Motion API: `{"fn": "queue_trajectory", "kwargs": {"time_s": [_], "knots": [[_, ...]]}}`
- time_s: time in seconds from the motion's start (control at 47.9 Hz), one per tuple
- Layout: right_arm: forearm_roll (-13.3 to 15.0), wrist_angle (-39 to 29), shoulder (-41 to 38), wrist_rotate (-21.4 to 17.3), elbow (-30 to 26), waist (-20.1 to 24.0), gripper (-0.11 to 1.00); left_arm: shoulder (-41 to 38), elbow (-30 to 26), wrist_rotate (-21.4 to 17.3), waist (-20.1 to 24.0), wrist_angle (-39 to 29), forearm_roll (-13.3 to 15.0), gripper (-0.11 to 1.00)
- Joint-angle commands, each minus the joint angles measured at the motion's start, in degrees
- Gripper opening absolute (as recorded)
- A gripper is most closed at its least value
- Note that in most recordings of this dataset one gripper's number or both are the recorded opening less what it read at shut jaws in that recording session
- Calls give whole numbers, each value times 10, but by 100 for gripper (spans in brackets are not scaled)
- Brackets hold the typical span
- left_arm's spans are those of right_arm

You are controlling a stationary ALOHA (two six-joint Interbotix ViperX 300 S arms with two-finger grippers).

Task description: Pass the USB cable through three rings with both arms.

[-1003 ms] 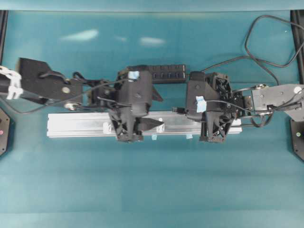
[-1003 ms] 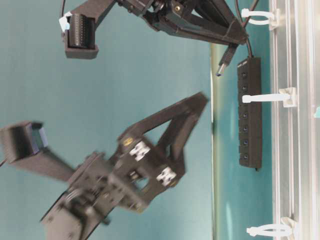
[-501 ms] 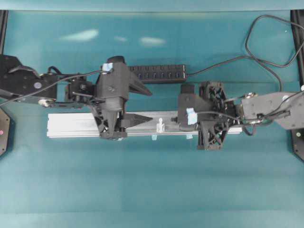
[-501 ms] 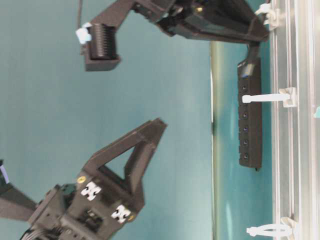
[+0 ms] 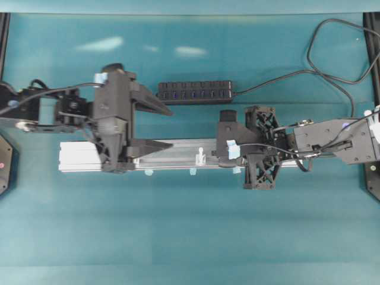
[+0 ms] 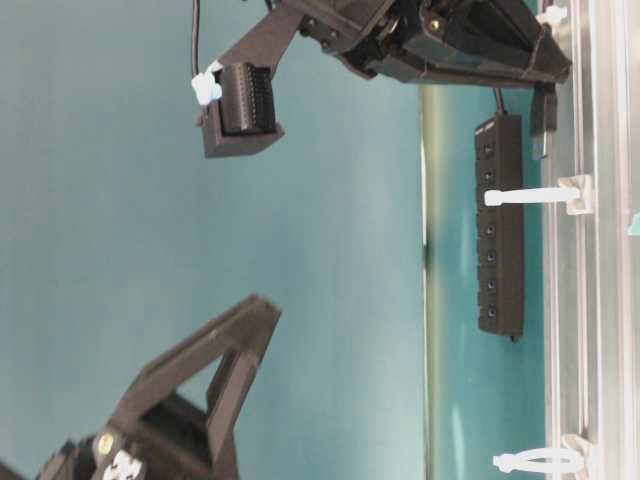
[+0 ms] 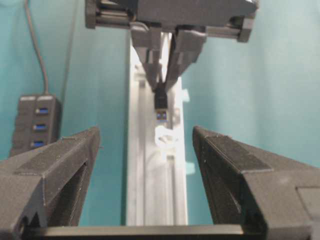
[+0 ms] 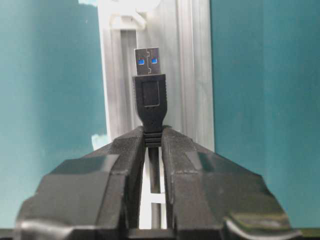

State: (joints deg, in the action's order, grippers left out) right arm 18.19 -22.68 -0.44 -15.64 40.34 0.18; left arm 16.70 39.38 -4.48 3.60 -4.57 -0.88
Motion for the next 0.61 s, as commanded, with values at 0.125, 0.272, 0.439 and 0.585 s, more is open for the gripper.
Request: {"fn": "queue_trajectory", "kwargs": {"time_s": [0.125,0.272,0.439,0.585], "knots": [[1,4,-18,4,-30,4,-7,39,18,0,-1,3,-1,79],[1,5,-32,4,-46,5,-7,45,24,1,-1,3,-1,79],[1,6,-38,4,-62,5,-7,48,28,5,-1,1,-1,79],[-1,4,-37,3,-59,8,-7,54,33,6,-1,1,0,79]]}}
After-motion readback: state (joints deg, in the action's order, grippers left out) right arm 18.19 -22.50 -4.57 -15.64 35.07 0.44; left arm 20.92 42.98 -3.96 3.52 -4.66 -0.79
